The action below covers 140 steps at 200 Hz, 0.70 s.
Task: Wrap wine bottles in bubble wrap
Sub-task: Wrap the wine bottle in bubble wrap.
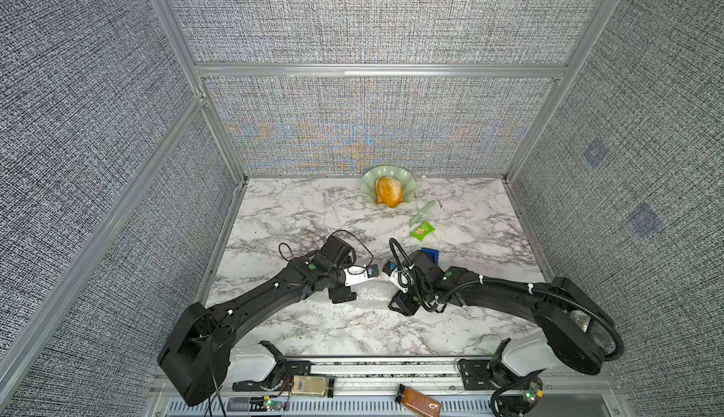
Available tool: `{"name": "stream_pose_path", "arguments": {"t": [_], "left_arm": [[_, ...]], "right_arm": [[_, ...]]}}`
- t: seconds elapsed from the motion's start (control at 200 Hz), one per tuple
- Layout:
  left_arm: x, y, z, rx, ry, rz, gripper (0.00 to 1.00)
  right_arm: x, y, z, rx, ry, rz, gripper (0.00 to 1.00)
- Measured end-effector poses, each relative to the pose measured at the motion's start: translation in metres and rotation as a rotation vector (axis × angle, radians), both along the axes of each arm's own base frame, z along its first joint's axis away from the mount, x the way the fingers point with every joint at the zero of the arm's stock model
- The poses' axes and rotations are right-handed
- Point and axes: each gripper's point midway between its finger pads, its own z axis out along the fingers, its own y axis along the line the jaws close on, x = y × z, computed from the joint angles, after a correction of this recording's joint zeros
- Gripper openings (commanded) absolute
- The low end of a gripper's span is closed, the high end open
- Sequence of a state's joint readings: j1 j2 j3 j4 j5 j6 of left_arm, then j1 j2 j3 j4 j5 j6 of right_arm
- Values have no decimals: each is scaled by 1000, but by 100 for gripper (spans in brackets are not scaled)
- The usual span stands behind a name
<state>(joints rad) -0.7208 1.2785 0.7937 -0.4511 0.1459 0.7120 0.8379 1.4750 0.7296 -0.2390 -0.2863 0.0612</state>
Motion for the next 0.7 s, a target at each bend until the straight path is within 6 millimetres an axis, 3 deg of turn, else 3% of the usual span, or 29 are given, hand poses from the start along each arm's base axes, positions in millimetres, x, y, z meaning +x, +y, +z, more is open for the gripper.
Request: {"name": "stream_pose_path", "arguments": {"t": [0.155, 0.275, 0.375, 0.43, 0.53, 0.61, 0.7], "left_arm": [[9, 9, 20, -72, -38, 142, 76], [34, 19, 58, -164, -81, 391, 76], [64, 35, 99, -288, -91, 686, 80], [74, 47, 109, -329, -76, 816, 80], [82, 75, 97, -348, 20, 1022, 81], [89, 113, 77, -366, 102, 1217, 78], [86, 142, 49, -388, 219, 1366, 73]], "right_arm": [[-8, 6, -3, 9, 34, -24, 46], [-15, 15, -1, 34, 61, -49, 47], [-20, 22, 3, 44, 78, -72, 61], [-18, 24, 7, 45, 68, -93, 71], [-10, 25, 19, 50, 23, -132, 76], [-2, 21, 29, 40, -22, -164, 77], [4, 17, 42, 28, -71, -187, 78]]}}
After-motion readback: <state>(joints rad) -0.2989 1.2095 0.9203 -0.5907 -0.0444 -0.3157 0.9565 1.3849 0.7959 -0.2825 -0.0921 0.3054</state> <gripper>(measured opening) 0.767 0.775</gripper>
